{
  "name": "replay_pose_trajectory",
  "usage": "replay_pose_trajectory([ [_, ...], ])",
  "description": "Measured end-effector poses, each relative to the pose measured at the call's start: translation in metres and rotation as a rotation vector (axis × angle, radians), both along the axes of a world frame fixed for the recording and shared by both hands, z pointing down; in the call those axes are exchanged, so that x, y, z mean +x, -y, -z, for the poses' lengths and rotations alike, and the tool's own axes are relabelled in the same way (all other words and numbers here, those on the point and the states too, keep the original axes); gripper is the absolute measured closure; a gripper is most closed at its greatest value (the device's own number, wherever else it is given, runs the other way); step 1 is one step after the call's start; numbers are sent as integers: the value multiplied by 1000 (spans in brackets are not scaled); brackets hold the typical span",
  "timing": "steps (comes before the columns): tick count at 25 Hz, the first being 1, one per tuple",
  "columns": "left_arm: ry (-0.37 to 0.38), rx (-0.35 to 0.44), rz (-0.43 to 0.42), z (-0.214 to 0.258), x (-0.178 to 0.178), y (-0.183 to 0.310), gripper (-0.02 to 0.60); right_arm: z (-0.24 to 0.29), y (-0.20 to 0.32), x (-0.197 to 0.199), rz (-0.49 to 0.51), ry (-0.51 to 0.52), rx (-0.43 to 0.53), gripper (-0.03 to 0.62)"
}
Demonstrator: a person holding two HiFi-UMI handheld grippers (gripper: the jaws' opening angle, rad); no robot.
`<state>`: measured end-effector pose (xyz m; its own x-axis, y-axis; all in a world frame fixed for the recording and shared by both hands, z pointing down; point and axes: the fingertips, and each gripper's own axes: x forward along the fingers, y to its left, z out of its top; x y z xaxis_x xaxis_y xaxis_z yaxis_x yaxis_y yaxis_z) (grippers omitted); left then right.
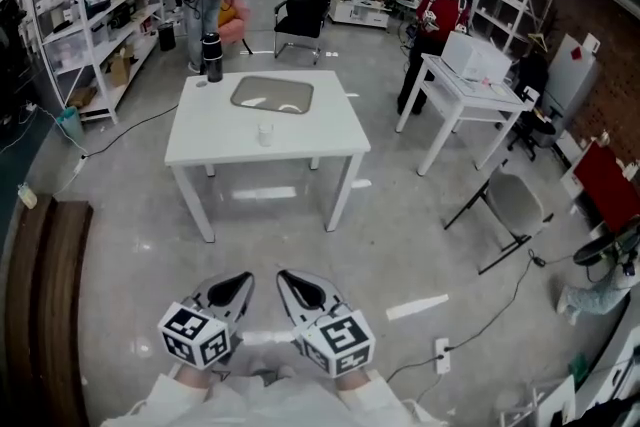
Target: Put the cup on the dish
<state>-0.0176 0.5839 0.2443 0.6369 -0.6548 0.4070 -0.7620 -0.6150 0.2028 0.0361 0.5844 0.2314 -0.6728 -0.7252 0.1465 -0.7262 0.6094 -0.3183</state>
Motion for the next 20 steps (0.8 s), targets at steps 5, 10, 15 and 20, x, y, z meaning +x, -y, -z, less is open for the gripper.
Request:
replay_pose_trajectory([
  [5, 4, 13, 5, -7, 12, 3, 572, -9, 4, 2, 24, -4, 15, 580],
  [10, -18, -43, 16, -26, 24, -7, 572, -20, -2, 12, 74, -4, -8, 580],
  [15, -1, -66, -9, -41, 29, 2, 572, -38, 18, 24, 31, -6, -42, 580],
  [20, 9, -69, 3, -50, 13, 43, 572, -47, 55, 14, 18, -12, -48, 580],
])
